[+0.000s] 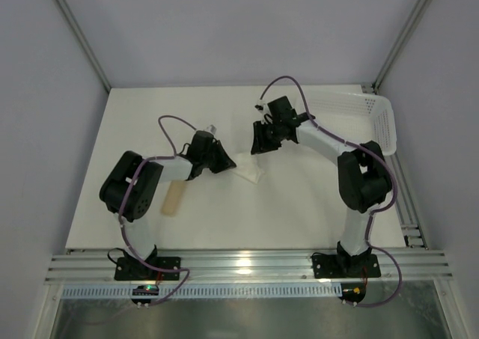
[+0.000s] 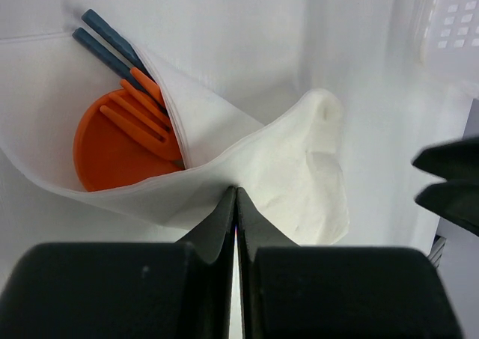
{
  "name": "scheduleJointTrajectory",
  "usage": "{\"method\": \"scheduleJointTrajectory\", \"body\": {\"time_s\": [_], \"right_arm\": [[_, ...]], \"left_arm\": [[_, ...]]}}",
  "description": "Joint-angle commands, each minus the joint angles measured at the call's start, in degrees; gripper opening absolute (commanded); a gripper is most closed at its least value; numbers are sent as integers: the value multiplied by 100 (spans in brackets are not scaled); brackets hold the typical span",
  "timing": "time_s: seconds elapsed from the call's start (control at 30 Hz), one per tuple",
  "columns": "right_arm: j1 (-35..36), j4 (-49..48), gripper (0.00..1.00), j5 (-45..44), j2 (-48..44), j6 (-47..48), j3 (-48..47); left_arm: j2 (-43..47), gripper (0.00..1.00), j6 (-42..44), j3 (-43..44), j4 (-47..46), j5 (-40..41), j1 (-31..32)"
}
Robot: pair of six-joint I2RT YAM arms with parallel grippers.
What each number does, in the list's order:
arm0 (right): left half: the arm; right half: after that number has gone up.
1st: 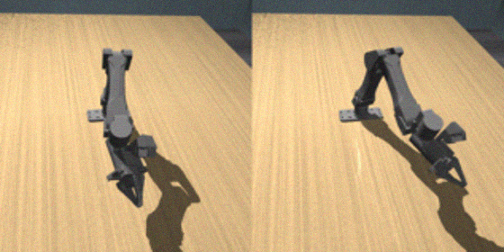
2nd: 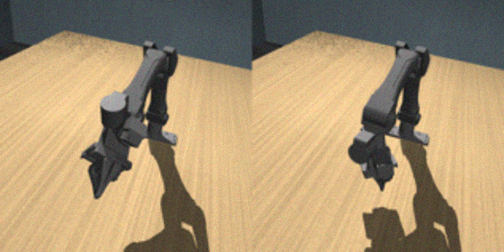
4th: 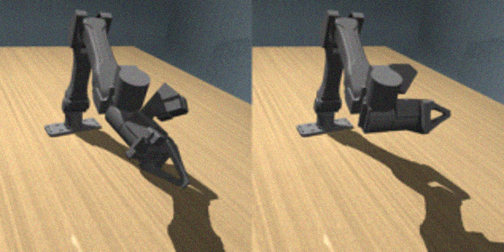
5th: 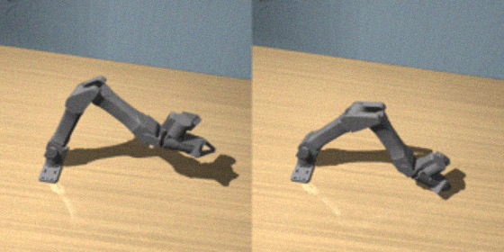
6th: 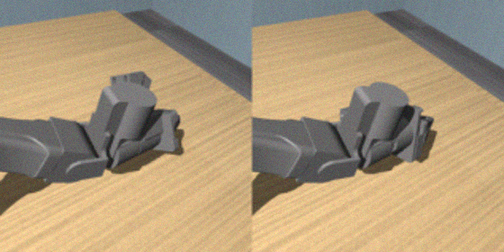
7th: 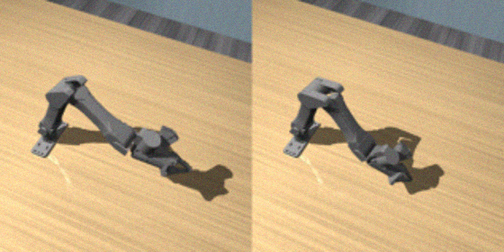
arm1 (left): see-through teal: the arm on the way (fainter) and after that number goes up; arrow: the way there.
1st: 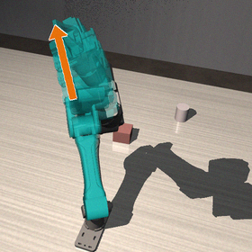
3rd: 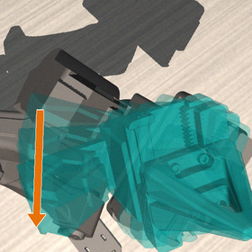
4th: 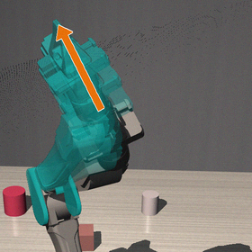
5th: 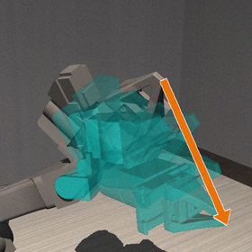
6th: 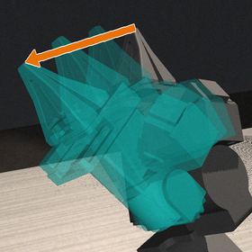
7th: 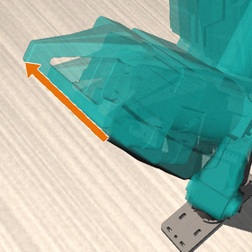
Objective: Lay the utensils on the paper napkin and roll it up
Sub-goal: Roll the napkin at the center of the board.
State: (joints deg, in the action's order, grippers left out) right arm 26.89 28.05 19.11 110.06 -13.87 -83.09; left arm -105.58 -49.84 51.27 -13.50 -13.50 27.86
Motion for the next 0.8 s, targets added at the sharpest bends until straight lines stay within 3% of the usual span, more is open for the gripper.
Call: {"method": "scheduleJointTrajectory", "body": {"time_s": [0.0, 0.13, 0.27, 0.43, 0.77], "right_arm": [[35, -352, 28, 802, -608, -28, 485], [96, -731, 3, 2331, -276, -90, 532], [439, -564, 3, 2308, 182, 86, 223], [457, -1319, 4, 2719, 560, -265, 451], [457, -2049, 3, 2422, 1140, -485, 618]], "left_arm": [[-332, 0, 282, -126, 945, 146, 88], [-349, 0, 256, -108, 972, 137, 88], [-340, 0, 212, -108, 972, 102, 88], [-349, 0, 203, -64, 1033, 84, 88], [-376, 0, 89, -64, 972, 84, 88]]}}
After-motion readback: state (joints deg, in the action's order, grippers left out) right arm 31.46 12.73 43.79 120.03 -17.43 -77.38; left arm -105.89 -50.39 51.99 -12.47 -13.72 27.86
